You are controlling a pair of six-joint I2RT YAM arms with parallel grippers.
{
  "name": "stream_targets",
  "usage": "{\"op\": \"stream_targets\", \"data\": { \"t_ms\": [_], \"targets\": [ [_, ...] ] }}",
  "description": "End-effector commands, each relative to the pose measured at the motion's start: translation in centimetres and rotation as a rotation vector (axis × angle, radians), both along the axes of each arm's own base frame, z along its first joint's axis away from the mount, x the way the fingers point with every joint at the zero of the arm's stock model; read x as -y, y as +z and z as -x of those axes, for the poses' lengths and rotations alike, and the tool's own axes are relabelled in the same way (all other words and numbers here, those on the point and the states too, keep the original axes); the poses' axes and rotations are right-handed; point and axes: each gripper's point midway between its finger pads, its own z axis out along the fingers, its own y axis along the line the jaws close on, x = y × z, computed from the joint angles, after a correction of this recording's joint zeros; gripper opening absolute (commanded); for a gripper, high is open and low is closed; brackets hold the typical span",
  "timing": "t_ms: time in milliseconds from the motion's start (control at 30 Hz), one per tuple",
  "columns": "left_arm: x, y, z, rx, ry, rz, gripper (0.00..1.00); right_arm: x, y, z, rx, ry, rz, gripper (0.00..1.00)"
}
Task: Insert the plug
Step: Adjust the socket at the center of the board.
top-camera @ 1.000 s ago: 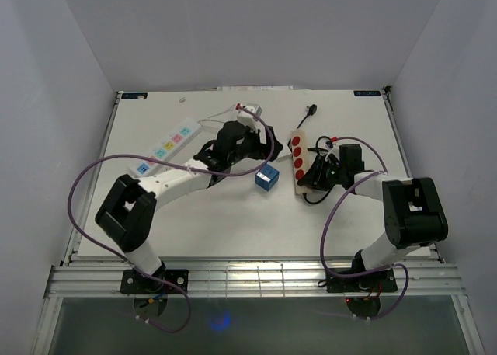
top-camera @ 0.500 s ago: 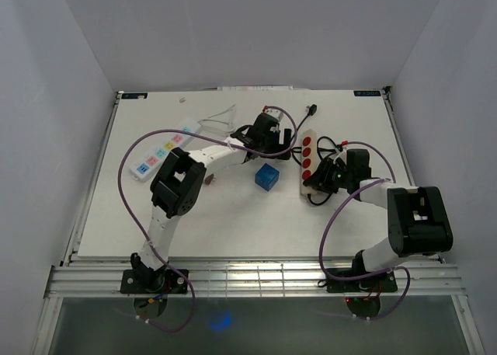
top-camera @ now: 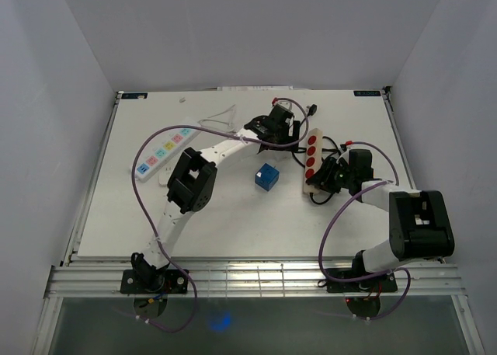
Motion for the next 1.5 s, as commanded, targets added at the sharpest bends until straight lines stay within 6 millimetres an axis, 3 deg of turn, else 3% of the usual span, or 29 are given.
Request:
{"op": "stream_targets", "data": {
  "t_ms": [0, 33, 233, 433, 533, 667, 700, 800, 833, 867, 900, 933, 967, 1133, 1167, 1200, 1267, 1333, 1400, 1467],
  "targets": [
    [0.4, 0.1, 0.2, -0.027, 0.040, -0.027, 0.98, 0.8, 1.2, -1.0, 0.063, -0.037, 0.018, 0.08],
    [0.5, -0.7, 0.2, -0.038, 0.046, -0.037, 0.98, 0.7, 1.2, -1.0, 0.064, -0.036, 0.017, 0.08],
    [0.5, -0.4, -0.6, -0.011, 0.101, -0.049, 0.98, 0.8, 1.4, -1.0, 0.069, -0.036, 0.017, 0.08],
    [0.0, -1.7, -1.0, 0.011, 0.136, -0.125, 0.98, 0.8, 1.6, -1.0, 0.076, -0.034, 0.016, 0.08],
    [-0.2, -2.9, -0.9, 0.010, 0.124, -0.160, 0.89, 0.8, 1.6, -1.0, 0.078, -0.035, 0.017, 0.08],
    [-0.7, -3.4, -0.4, 0.020, 0.112, -0.208, 0.61, 0.8, 1.6, -1.0, 0.079, -0.033, 0.019, 0.08],
    [-0.8, -3.3, -0.2, 0.021, 0.110, -0.214, 0.59, 0.8, 1.6, -1.0, 0.079, -0.032, 0.018, 0.08],
    [-1.7, -2.4, 0.3, 0.031, 0.104, -0.229, 0.53, 0.7, 1.7, -0.9, 0.089, -0.020, 0.019, 0.08],
    [-1.9, -0.7, 0.4, 0.049, 0.107, -0.209, 0.52, 0.7, 1.8, -0.9, 0.093, -0.016, 0.020, 0.08],
    [-2.5, -1.1, 1.2, 0.033, 0.088, -0.223, 0.51, 0.7, 1.8, -1.0, 0.097, -0.013, 0.026, 0.08],
    [-2.5, -0.3, 1.3, 0.046, 0.083, -0.203, 0.49, 0.7, 1.8, -0.9, 0.104, -0.001, 0.032, 0.08],
    [-2.5, 2.2, 1.5, 0.072, 0.077, -0.164, 0.44, 0.6, 1.8, -0.9, 0.107, 0.003, 0.035, 0.08],
    [-2.5, 2.2, 2.2, 0.056, 0.040, -0.140, 0.41, 0.6, 1.8, -0.9, 0.112, 0.011, 0.036, 0.08],
    [-3.8, 6.8, 4.5, 0.046, -0.027, -0.009, 0.40, -0.6, 2.2, -0.7, 0.142, 0.069, 0.049, 0.08],
    [-4.3, 9.3, 4.5, 0.073, -0.032, 0.050, 0.40, -1.3, 2.6, -0.7, 0.158, 0.097, 0.055, 0.08],
    [-4.6, 8.4, 6.0, 0.022, -0.075, 0.080, 0.40, -1.5, 2.5, -0.6, 0.155, 0.109, 0.072, 0.08],
    [-5.4, 9.7, 6.1, 0.027, -0.074, 0.155, 0.40, -2.8, 2.9, -0.6, 0.185, 0.164, 0.110, 0.08],
    [-5.8, 10.8, 8.1, -0.008, -0.115, 0.230, 0.40, -3.4, 2.5, -0.4, 0.173, 0.194, 0.130, 0.08],
    [-6.4, 12.2, 8.8, -0.004, -0.125, 0.276, 0.40, -4.5, 2.0, 0.0, 0.154, 0.245, 0.114, 0.08],
    [-6.7, 11.9, 10.2, -0.049, -0.155, 0.311, 0.40, -5.7, 1.6, 0.5, 0.137, 0.290, 0.101, 0.08]
  ]
}}
